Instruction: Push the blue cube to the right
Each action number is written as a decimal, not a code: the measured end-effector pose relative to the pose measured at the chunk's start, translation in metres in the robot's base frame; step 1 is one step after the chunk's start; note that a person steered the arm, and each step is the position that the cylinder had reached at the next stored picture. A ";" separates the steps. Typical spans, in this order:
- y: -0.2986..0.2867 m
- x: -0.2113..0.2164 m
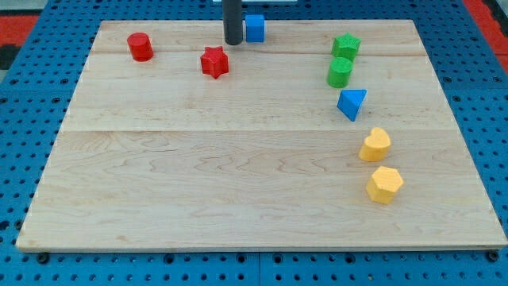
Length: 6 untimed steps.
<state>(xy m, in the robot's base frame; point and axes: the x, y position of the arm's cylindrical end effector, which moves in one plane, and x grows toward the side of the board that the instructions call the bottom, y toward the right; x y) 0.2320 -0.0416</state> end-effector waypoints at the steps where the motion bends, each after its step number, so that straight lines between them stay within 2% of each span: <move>1: 0.010 -0.028; 3: 0.144 -0.030; 4: 0.116 -0.032; 5: 0.054 -0.014; 6: 0.041 0.023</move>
